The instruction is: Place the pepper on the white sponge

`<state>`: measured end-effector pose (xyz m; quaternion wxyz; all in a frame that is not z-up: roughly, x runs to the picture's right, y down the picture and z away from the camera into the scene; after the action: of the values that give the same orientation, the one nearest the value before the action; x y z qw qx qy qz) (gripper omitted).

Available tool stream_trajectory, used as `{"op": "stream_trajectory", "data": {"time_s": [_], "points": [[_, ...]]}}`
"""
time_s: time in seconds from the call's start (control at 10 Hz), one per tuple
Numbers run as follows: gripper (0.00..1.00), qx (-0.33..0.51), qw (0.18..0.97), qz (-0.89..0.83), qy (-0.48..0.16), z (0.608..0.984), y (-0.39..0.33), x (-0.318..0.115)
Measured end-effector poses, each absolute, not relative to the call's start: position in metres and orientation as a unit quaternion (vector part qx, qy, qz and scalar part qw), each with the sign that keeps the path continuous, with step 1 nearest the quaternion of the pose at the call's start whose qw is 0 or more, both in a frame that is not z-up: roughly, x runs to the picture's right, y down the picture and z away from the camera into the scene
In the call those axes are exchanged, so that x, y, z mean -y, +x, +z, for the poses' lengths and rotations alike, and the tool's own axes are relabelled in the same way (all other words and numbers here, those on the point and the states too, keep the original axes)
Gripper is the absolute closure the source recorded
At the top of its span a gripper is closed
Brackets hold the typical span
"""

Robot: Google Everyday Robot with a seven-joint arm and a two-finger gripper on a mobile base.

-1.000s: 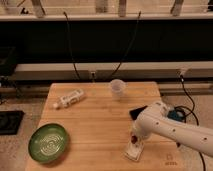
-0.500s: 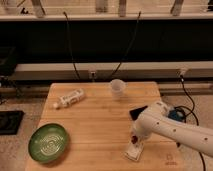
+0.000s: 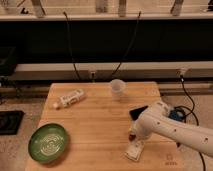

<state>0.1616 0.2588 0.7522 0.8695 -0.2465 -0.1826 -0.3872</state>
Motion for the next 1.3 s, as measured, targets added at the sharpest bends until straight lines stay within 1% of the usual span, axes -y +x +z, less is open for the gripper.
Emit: {"op": "stream_trajectory", "data": {"time_s": [0.1, 0.3, 0.4, 0.5, 0.6, 0.8, 1.0, 1.3], "points": [[0.53, 0.184, 0.869, -0.387, -0.246, 0.7522, 0.1618, -0.2592], [0.61, 0.184, 0.869, -0.387, -0.246, 0.752, 0.1622, -0.2592], [0.69, 0.185, 0.869, -0.387, -0.246, 0.752, 0.1626, -0.2596], [0.72, 0.185, 0.869, -0.387, -0.246, 0.7521, 0.163, -0.2599], [0.7, 0.186, 0.869, -0.387, -0.246, 0.752, 0.1633, -0.2599], [0.61, 0.186, 0.869, -0.387, -0.246, 0.7521, 0.1636, -0.26], [0.45, 0.187, 0.869, -0.386, -0.246, 0.7524, 0.1641, -0.2604], [0.45, 0.189, 0.869, -0.386, -0.245, 0.7527, 0.1648, -0.2609]]}}
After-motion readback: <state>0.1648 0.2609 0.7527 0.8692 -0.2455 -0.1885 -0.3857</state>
